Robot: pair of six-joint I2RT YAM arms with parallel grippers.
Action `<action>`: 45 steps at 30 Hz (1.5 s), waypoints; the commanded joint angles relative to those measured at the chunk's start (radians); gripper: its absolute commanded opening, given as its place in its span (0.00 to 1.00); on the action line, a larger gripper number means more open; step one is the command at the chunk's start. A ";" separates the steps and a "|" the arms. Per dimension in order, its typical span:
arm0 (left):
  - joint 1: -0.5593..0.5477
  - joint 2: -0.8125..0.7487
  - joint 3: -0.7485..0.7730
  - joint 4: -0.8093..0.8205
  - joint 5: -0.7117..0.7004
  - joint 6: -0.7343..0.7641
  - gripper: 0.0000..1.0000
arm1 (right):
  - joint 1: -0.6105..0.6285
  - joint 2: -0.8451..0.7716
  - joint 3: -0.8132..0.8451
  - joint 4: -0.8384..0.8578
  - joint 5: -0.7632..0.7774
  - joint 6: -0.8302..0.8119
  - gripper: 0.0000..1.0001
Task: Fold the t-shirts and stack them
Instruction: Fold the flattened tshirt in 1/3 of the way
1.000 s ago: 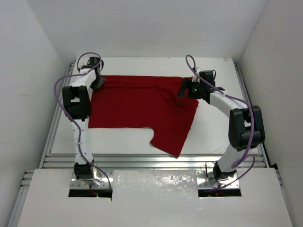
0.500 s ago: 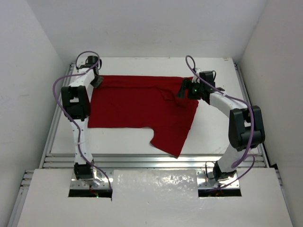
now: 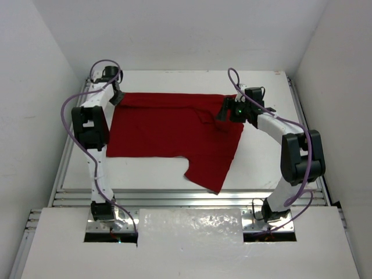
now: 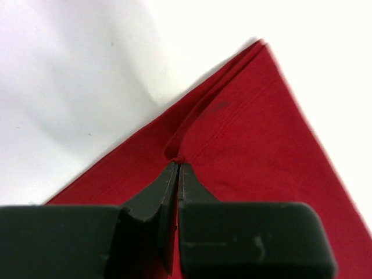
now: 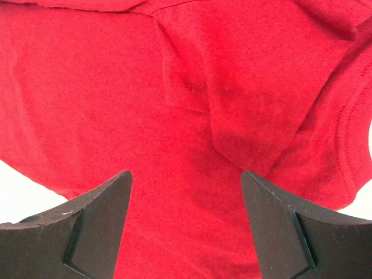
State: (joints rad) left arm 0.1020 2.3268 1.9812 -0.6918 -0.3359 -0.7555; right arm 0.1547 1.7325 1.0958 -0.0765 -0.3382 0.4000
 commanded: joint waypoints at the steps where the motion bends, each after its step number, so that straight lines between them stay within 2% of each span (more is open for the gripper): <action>1: 0.025 -0.089 0.005 0.038 -0.032 0.013 0.00 | 0.005 -0.031 0.022 0.018 -0.033 0.014 0.77; 11: 0.027 -0.078 -0.056 0.041 -0.060 0.005 0.00 | 0.003 -0.019 0.078 -0.080 0.044 0.014 0.77; 14: 0.027 -0.072 -0.065 0.054 -0.048 0.004 0.00 | 0.016 0.045 0.134 -0.097 0.146 -0.029 0.77; 19: 0.027 -0.069 -0.064 0.063 -0.038 0.007 0.00 | 0.026 0.147 0.211 -0.143 0.195 -0.058 0.65; 22: 0.027 -0.067 -0.061 0.063 -0.035 0.010 0.00 | 0.057 0.191 0.229 -0.163 0.287 -0.078 0.63; 23: 0.027 -0.067 -0.059 0.066 -0.031 0.010 0.00 | 0.062 0.206 0.239 -0.173 0.301 -0.075 0.58; 26: 0.028 -0.072 -0.064 0.069 -0.025 0.012 0.00 | 0.077 0.211 0.189 -0.132 0.262 -0.082 0.53; 28: 0.027 -0.073 -0.068 0.081 -0.020 0.015 0.00 | 0.133 0.178 0.155 -0.046 0.270 -0.104 0.53; 31: 0.027 -0.064 -0.068 0.083 -0.012 0.016 0.00 | 0.206 0.176 0.165 -0.023 0.324 -0.142 0.54; 40: 0.028 -0.058 -0.074 0.089 0.006 0.015 0.00 | 0.250 0.383 0.410 -0.103 0.370 -0.236 0.59; 43: 0.027 -0.063 -0.074 0.092 0.006 0.016 0.00 | 0.252 0.441 0.487 -0.135 0.377 -0.259 0.59; 45: 0.027 -0.063 -0.076 0.091 0.006 0.018 0.00 | 0.250 0.481 0.536 -0.166 0.363 -0.265 0.53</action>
State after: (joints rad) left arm 0.1131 2.2879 1.9049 -0.6281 -0.3286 -0.7433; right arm 0.4095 2.1929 1.5665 -0.2077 0.0113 0.1730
